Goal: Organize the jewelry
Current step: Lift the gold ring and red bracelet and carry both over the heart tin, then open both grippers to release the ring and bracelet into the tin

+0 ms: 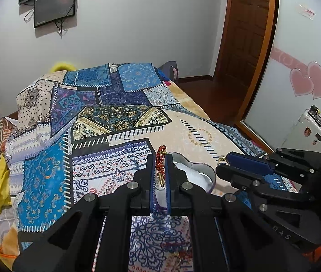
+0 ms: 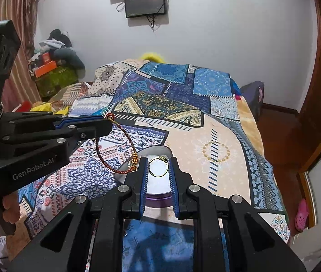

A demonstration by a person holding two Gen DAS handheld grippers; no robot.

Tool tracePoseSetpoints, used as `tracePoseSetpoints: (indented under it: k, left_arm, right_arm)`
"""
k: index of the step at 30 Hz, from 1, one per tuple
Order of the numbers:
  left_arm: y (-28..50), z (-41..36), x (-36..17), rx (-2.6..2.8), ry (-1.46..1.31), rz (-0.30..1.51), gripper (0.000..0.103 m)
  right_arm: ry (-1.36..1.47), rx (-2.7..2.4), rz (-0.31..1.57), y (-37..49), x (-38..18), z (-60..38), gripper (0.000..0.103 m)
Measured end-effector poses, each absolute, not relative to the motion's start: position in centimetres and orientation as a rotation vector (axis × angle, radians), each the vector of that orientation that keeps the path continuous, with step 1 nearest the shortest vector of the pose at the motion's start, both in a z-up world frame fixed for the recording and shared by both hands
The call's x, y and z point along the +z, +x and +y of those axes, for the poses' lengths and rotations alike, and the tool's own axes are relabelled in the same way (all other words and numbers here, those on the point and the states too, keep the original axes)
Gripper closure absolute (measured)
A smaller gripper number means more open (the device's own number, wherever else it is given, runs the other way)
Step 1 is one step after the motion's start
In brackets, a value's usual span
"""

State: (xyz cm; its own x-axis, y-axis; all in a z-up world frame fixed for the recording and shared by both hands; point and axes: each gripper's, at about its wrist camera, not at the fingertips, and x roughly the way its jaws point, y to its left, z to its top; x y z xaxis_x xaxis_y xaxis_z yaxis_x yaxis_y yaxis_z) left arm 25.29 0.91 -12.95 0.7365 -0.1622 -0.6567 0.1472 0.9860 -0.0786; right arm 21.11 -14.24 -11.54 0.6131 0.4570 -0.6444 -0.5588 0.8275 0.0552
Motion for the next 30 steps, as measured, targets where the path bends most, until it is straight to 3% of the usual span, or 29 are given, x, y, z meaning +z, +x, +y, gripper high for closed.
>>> tracePoseSetpoints:
  k: [16,30]
  left_arm:
    - [28.0,1.0,-17.9,-0.18,-0.021,0.835,0.097]
    - [27.8,0.7,-18.7,-0.207,-0.008,0.884,0.094]
  right_arm:
    - [-0.185,0.608,0.84,23.7,-14.4,-13.5,0.087]
    - [-0.19,0.61,0.881,24.1,-14.9,-13.3,0.087]
